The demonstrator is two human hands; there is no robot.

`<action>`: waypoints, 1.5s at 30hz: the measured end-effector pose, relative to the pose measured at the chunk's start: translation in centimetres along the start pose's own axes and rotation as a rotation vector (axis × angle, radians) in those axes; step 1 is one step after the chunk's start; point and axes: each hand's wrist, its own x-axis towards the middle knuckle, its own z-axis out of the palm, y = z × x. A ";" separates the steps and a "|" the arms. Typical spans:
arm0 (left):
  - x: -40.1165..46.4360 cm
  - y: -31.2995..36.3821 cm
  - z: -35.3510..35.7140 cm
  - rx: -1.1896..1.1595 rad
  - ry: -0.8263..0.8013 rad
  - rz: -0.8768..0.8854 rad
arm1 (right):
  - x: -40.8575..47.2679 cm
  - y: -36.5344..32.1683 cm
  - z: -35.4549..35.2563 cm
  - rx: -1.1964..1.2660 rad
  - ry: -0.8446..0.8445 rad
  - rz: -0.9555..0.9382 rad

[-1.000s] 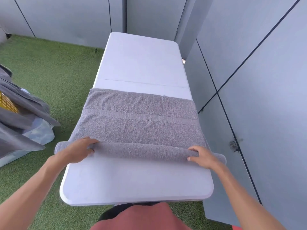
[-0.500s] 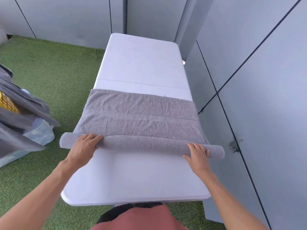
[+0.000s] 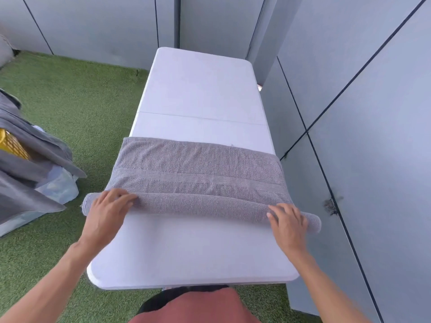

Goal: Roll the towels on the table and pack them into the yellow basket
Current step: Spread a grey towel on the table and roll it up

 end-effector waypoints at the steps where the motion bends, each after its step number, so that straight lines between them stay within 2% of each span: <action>1: -0.8 -0.1 0.5 0.040 -0.024 0.048 | -0.7 -0.3 0.3 -0.059 0.008 -0.014; 3: -1.8 -0.8 1.5 0.102 -0.129 0.116 | -1.6 -0.7 0.9 -0.125 -0.061 -0.029; 6: -0.4 -1.4 1.9 0.174 -0.217 0.117 | -0.7 -1.1 1.4 -0.155 -0.286 -0.023; 10: 2.2 -0.8 1.1 0.195 -0.277 0.009 | 1.2 -1.3 0.6 -0.086 -0.303 -0.029; 14: 2.4 -1.2 -0.2 0.168 -0.547 -0.079 | 0.7 0.3 0.3 -0.029 -0.383 -0.096; 17: 2.5 -1.3 -1.3 -0.004 -0.724 -0.141 | 1.3 1.7 -0.1 0.070 -0.487 -0.074; 18: 2.6 -1.4 -1.3 -0.095 -0.702 -0.180 | 1.8 1.8 -0.5 0.161 -0.519 -0.038; 20: 2.5 -1.2 -1.2 -0.230 -0.480 -0.217 | 3.0 1.3 -1.2 0.374 -0.528 0.062; 22: 2.0 -0.8 -0.7 -0.173 -0.201 -0.152 | 3.5 0.7 -1.4 0.469 -0.349 0.111; 24: 0.4 -0.3 0.4 -0.051 -0.082 -0.034 | 3.0 0.6 -0.9 0.359 -0.157 0.033; 26: -1.4 -0.3 1.5 0.051 -0.136 0.041 | 1.6 0.6 0.3 0.120 -0.103 -0.067; 28: -2.0 -0.4 2.1 0.117 -0.193 0.053 | 0.3 0.4 1.2 -0.050 -0.139 -0.106; 32: -0.1 0.0 2.5 0.168 -0.186 0.006 | 1.8 -0.1 1.7 -0.134 -0.358 -0.111; 35: 0.6 0.1 2.5 0.172 -0.198 -0.015 | 3.6 -0.3 0.7 -0.167 -0.408 -0.146; 38: 0.3 -0.2 1.9 0.153 -0.298 -0.070 | 4.0 0.5 0.1 -0.118 -0.505 -0.158; 42: 1.6 -1.1 0.0 0.003 -0.591 -0.148 | 4.8 1.0 -1.5 0.203 -0.773 -0.015; 43: 2.1 -1.1 -0.3 -0.061 -0.608 -0.166 | 5.1 0.8 -1.7 0.289 -0.771 0.024; 45: 2.7 -0.8 -0.7 -0.153 -0.498 -0.169 | 5.2 0.6 -1.6 0.419 -0.600 0.065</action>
